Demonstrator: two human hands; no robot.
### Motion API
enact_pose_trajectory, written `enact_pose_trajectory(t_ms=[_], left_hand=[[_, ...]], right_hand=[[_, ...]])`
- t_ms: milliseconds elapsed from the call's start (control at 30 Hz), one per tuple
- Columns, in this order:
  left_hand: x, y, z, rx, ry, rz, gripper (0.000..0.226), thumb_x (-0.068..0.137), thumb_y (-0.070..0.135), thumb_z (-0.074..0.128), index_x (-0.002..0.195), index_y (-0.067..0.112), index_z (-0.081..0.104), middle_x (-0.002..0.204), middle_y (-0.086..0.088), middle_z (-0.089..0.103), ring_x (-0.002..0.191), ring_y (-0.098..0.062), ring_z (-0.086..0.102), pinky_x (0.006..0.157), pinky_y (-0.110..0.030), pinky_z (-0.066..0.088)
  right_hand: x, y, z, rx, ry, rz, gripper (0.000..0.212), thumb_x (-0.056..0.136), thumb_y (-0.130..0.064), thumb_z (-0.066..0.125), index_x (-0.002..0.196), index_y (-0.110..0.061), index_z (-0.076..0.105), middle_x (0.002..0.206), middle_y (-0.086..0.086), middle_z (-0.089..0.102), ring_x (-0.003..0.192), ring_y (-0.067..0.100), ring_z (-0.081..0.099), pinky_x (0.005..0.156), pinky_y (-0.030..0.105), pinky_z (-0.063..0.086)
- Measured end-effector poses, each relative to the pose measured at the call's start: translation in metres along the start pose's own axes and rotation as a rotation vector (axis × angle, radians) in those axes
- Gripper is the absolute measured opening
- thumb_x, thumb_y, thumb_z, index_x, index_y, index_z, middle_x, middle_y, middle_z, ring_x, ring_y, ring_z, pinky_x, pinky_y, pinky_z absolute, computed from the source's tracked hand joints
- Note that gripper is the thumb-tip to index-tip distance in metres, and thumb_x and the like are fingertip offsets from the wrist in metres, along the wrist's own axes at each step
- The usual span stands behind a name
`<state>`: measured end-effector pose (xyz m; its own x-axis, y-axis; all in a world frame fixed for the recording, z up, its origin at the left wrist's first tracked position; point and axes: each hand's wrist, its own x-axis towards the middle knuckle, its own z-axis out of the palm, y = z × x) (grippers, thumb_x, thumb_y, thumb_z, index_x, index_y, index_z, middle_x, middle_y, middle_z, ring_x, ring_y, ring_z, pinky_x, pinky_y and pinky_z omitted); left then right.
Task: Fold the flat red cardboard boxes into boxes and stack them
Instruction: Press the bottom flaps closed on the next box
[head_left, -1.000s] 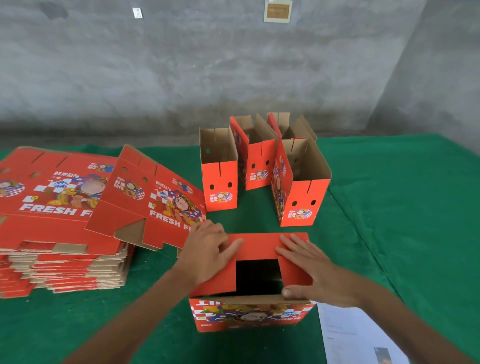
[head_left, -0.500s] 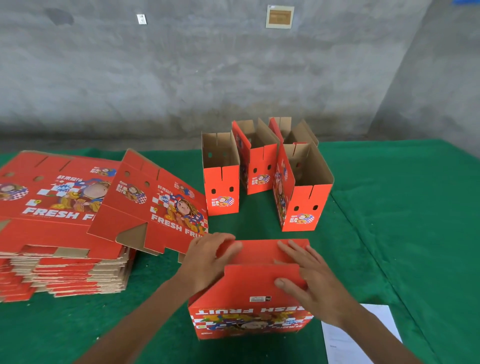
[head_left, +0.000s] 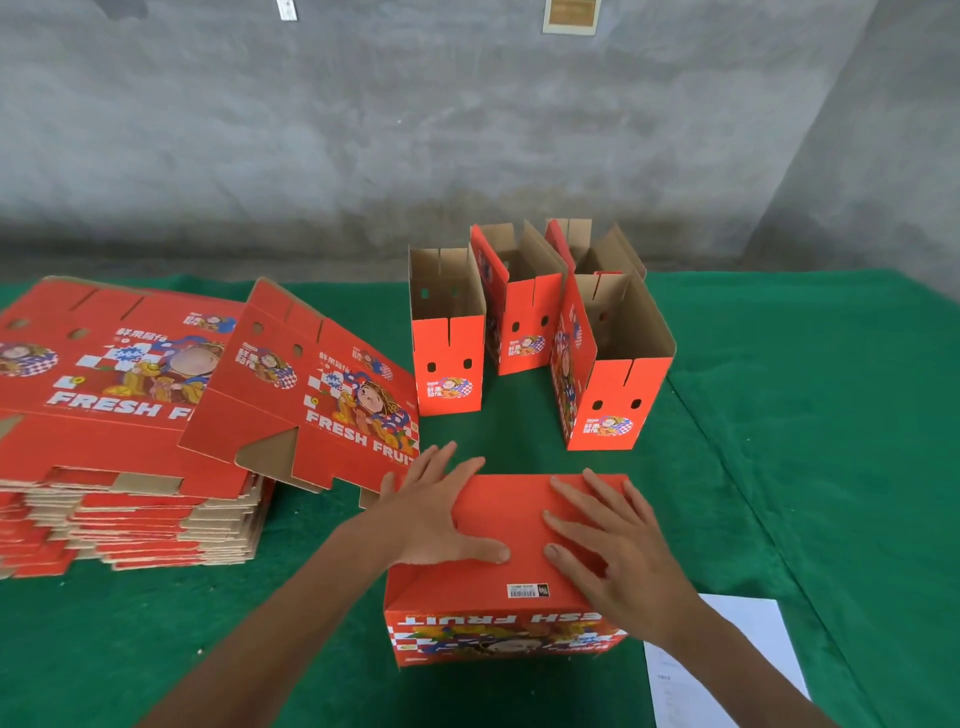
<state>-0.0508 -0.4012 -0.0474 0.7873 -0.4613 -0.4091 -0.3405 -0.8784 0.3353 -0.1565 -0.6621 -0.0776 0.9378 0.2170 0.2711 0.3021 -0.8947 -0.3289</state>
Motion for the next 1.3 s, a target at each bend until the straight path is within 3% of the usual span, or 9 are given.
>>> enact_pose_trajectory(t_ms=[267, 533, 633, 767, 833, 900, 1033, 1200, 1300], left_hand=[[0.000, 0.008, 0.019, 0.175, 0.177, -0.010, 0.083, 0.089, 0.084, 0.034, 0.158, 0.045, 0.011, 0.171, 0.008, 0.001, 0.157, -0.021, -0.001, 0.120, -0.061, 0.022], [-0.003, 0.007, 0.032, 0.279, 0.332, 0.014, 0.096, 0.082, 0.092, 0.034, 0.160, 0.040, 0.011, 0.171, 0.005, 0.004, 0.156, -0.023, 0.006, 0.113, -0.054, 0.036], [-0.005, 0.005, 0.034, 0.258, 0.326, 0.057, 0.104, 0.076, 0.099, 0.020, 0.160, 0.039, 0.013, 0.170, 0.009, 0.006, 0.156, -0.018, 0.005, 0.117, -0.052, 0.032], [-0.008, 0.001, 0.027, 0.181, 0.325, 0.078, 0.104, 0.073, 0.099, 0.028, 0.159, 0.042, 0.014, 0.169, 0.013, 0.008, 0.156, -0.015, 0.005, 0.121, -0.053, 0.028], [-0.011, 0.000, 0.021, 0.187, 0.322, 0.087, 0.101, 0.074, 0.099, 0.030, 0.159, 0.045, 0.016, 0.169, 0.013, 0.011, 0.156, -0.015, 0.006, 0.125, -0.053, 0.017], [-0.016, 0.000, 0.019, 0.218, 0.333, 0.105, 0.102, 0.074, 0.100, 0.028, 0.159, 0.044, 0.014, 0.170, 0.012, 0.009, 0.157, -0.014, 0.003, 0.127, -0.055, -0.002], [-0.028, 0.011, 0.027, 0.227, 0.283, 0.146, 0.125, 0.060, 0.111, 0.020, 0.162, 0.043, -0.002, 0.171, 0.014, -0.012, 0.156, -0.014, -0.022, 0.119, -0.061, -0.024], [-0.039, 0.013, 0.034, 0.122, 0.336, 0.109, 0.128, 0.055, 0.113, 0.026, 0.162, 0.044, 0.003, 0.167, 0.022, -0.019, 0.153, -0.009, -0.027, 0.123, -0.065, -0.008], [-0.032, 0.008, 0.026, -0.324, 0.515, -0.033, 0.110, 0.072, 0.095, 0.054, 0.161, 0.043, 0.016, 0.170, 0.018, -0.004, 0.157, -0.011, -0.006, 0.121, -0.055, 0.011]], right_hand=[[0.002, 0.003, 0.001, -0.032, -0.097, -0.026, 0.053, 0.097, -0.075, 0.039, 0.125, -0.043, 0.071, 0.158, -0.038, 0.023, 0.159, 0.015, -0.002, 0.124, 0.062, -0.004], [0.002, -0.003, -0.003, -0.081, -0.234, -0.042, 0.048, 0.098, -0.074, 0.033, 0.113, -0.051, 0.073, 0.166, -0.033, -0.006, 0.156, 0.013, -0.020, 0.120, 0.064, -0.016], [-0.004, -0.004, -0.005, -0.083, -0.197, -0.028, 0.041, 0.098, -0.067, 0.040, 0.109, -0.047, 0.075, 0.168, -0.026, 0.003, 0.158, 0.012, -0.009, 0.123, 0.059, -0.012], [0.003, -0.008, -0.009, 0.226, 0.124, 0.104, 0.028, 0.096, -0.044, 0.065, 0.080, -0.022, 0.060, 0.143, -0.015, 0.057, 0.143, 0.009, 0.043, 0.125, 0.045, 0.022], [0.010, -0.006, -0.012, 0.180, 0.141, 0.174, 0.020, 0.097, -0.046, 0.064, 0.101, -0.026, 0.062, 0.144, -0.014, 0.054, 0.141, 0.005, 0.042, 0.122, 0.047, 0.027], [0.012, -0.001, -0.009, 0.028, -0.008, 0.240, 0.050, 0.099, -0.056, 0.054, 0.141, -0.029, 0.051, 0.160, -0.011, 0.036, 0.154, 0.010, 0.022, 0.127, 0.046, 0.013], [0.013, 0.009, -0.010, 0.163, -0.001, 0.332, 0.057, 0.104, -0.050, 0.043, 0.152, -0.020, 0.044, 0.167, -0.002, 0.027, 0.157, 0.014, 0.014, 0.128, 0.039, 0.014], [0.014, 0.017, -0.004, 0.236, -0.071, 0.378, 0.059, 0.108, -0.046, 0.036, 0.162, -0.026, 0.022, 0.171, -0.014, 0.004, 0.151, 0.005, 0.020, 0.124, 0.036, 0.024], [0.029, 0.028, -0.009, 0.470, -0.120, 0.545, 0.068, 0.106, -0.051, 0.040, 0.163, -0.024, 0.015, 0.171, -0.005, 0.011, 0.152, 0.012, 0.024, 0.125, 0.040, 0.022]])
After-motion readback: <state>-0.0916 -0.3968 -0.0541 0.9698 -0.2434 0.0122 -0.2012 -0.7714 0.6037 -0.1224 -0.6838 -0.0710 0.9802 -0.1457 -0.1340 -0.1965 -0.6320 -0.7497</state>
